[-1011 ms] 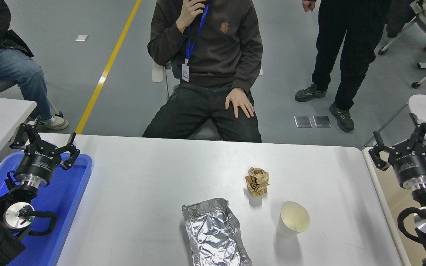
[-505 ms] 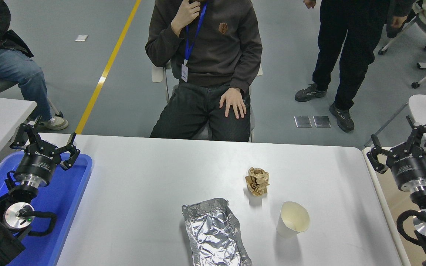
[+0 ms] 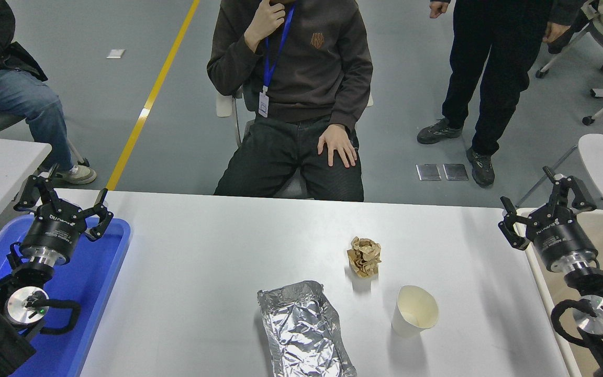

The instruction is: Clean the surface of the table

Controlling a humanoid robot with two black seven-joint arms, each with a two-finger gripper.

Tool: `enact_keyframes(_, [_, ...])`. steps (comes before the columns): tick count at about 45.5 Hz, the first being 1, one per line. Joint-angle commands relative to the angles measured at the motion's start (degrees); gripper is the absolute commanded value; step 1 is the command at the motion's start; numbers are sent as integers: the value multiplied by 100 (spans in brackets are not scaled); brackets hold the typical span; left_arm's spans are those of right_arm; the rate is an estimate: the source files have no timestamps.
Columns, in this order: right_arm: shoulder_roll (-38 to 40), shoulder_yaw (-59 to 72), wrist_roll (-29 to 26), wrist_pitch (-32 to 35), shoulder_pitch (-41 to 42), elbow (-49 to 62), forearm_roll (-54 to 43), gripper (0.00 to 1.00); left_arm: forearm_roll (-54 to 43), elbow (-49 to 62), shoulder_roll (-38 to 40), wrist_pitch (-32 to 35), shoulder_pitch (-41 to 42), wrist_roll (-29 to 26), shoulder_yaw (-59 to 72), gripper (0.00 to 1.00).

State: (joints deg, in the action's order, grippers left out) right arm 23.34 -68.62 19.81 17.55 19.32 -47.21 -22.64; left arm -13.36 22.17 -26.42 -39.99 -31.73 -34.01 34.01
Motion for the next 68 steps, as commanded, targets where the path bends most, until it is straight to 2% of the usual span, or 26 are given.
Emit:
enact_keyframes(1, [409,323,-118,12,239,-17,5,98,0,7,5,0,-9,0,9,100])
enact_keyframes(8, [558,375,-188,30,388,-60,-4,98,0,-2,-3,0,-9,0,9,100])
enact_keyframes(21, [953,587,-206,144,379,-807,-196,99,0,7,-3,0,-9,0,9,100])
enact_keyframes(32, [1226,648,-364,205,257,-1475,-1426,99,0,-2,5,0,-9,0,9,100])
enact_keyframes(42, [1595,700,-452,925,221,-1818,-1603,99,0,7,5,-9,-9,9,9,100])
enact_keyframes(57, [2237,1334,-583,1752,511,-2881,-2807,99,0,7,5,-9,-9,9,9,100])
enact_keyframes(68, [2272,1614,-1225,1831,678,-3681,-3396,99,0,7,5,-9,-9,0,9,100])
